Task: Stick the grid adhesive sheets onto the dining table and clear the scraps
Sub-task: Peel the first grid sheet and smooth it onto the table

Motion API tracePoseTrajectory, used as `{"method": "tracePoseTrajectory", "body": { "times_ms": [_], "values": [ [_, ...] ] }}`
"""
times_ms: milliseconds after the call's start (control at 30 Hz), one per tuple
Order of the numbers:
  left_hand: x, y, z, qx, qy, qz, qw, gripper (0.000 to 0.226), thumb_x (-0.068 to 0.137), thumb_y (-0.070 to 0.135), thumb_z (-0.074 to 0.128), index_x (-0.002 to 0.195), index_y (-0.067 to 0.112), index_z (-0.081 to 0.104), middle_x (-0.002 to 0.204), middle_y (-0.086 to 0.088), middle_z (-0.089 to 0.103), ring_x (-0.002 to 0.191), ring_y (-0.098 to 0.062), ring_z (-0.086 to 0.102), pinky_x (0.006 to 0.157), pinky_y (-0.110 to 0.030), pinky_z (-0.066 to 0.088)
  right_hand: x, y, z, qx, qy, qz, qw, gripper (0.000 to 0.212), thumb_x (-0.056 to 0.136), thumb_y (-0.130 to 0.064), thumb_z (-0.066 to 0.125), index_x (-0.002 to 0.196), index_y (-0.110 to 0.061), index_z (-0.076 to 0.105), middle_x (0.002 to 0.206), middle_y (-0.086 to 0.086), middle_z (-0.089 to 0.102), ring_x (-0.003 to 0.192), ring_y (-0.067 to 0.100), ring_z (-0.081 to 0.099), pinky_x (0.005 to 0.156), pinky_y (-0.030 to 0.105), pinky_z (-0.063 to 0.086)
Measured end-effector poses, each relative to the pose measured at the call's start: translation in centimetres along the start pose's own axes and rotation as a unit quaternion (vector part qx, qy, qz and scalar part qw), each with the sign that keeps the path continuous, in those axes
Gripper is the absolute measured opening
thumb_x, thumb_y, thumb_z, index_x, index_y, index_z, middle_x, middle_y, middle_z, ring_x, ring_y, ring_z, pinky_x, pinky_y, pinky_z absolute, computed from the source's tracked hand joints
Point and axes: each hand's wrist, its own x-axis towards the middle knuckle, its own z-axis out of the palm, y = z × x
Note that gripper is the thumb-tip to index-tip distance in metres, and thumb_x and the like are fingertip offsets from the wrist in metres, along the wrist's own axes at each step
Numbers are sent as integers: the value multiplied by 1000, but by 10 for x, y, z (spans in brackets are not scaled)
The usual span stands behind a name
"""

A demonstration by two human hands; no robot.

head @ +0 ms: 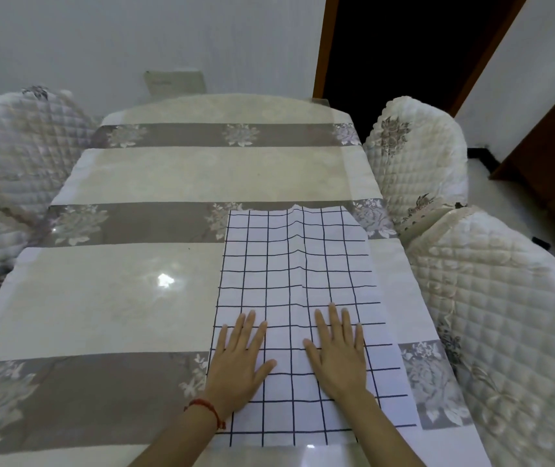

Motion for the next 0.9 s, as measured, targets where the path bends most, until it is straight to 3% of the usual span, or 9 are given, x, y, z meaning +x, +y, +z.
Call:
{"method": "tracePoseTrajectory", "body": {
  "times_ms": [300, 500, 633, 700, 900],
  "values": [
    [-15, -2, 2, -28, 7, -38, 999, 72, 91, 61, 10, 143, 15, 30, 151, -9, 23, 141, -8, -24, 112, -36, -4, -10, -6, 2, 14, 6, 9, 1000, 62, 94, -56, 15, 141, -33, -18, 147, -7, -31, 134, 15, -32, 114, 38, -18],
    [-22, -4, 1, -22, -14, -46, 999, 70, 91, 60, 12, 143, 17, 28, 151, -9, 24, 142, -10, -20, 113, -36, -4, -21, -8, 3, 8, 10, 11, 1000, 62, 94, -56, 15, 136, -32, -24, 148, -6, -29, 134, 18, -34, 105, 32, -31],
    [-28, -5, -2, -15, -34, -45, 998, 71, 91, 61, 11, 141, 15, 32, 150, -11, 31, 144, -17, -1, 113, -37, -2, -22, -9, 4, 11, 12, 9, 1000, 62, 94, -56, 15, 136, -32, -24, 149, -6, -29, 134, 17, -33, 105, 33, -31],
    [-30, -5, -3, -21, -30, -37, 999, 71, 91, 60, 11, 141, 14, 33, 149, -12, 31, 143, -16, -2, 112, -37, -1, -22, -9, 5, 16, 9, 6, 1000, 63, 94, -56, 16, 137, -32, -22, 151, -5, -26, 136, 16, -32, 108, 34, -28],
    [-14, 4, -13, -44, 13, -25, 999, 74, 90, 62, 8, 143, 13, 27, 151, -9, 19, 143, -11, -18, 112, -41, -5, -5, 1, -15, 115, 52, 5, 992, 58, 96, -47, 31, 147, -24, 17, 159, 0, 6, 146, 16, -1, 116, 32, -9]
  ]
}}
